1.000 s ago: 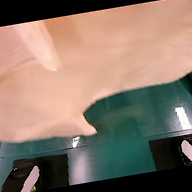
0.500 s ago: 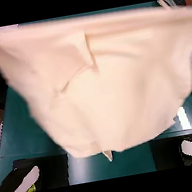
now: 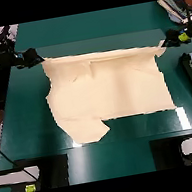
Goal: Fold the shirts.
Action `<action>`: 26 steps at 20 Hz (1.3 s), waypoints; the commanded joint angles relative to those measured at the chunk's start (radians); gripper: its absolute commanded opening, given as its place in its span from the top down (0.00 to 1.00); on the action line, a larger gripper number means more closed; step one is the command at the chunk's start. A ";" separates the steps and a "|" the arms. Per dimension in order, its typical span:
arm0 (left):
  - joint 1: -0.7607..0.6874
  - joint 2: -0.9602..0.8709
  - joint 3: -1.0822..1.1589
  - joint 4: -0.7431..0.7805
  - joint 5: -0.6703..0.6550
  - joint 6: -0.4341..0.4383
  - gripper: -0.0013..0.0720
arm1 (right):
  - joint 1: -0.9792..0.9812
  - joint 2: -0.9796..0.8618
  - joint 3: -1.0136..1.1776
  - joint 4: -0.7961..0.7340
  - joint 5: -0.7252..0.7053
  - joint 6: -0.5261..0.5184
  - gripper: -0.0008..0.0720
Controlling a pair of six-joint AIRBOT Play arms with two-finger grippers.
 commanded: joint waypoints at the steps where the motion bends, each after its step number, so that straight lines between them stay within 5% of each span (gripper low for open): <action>1: 0.014 -0.044 0.007 0.006 -0.051 0.028 0.95 | 0.018 -0.011 0.003 -0.047 -0.047 -0.032 0.97; 4: 0.003 -0.038 -0.020 0.179 -0.194 0.011 0.95 | 0.016 0.101 -0.164 -0.112 -0.056 -0.031 0.97; 10: -0.019 -0.005 -0.231 0.220 -0.114 0.011 0.95 | 0.032 0.285 -0.582 -0.113 -0.225 -0.031 0.97; 16: -0.016 -0.002 -0.272 0.247 -0.129 -0.007 0.89 | 0.032 0.292 -0.688 -0.013 -0.229 -0.031 0.95; 17: -0.016 0.003 -0.272 0.247 -0.138 -0.022 0.58 | 0.032 0.292 -0.680 -0.014 -0.216 -0.031 0.79; 18: -0.016 0.014 -0.271 0.254 -0.150 -0.028 0.39 | 0.032 0.292 -0.665 -0.016 -0.195 -0.031 0.60; 23: -0.016 0.204 -0.331 0.376 -0.269 -0.068 0.40 | -0.023 0.385 -0.612 -0.016 -0.096 -0.037 0.54; 26: -0.016 0.379 -0.534 0.369 -0.315 -0.120 0.40 | -0.050 0.509 -0.665 -0.016 -0.101 -0.037 0.41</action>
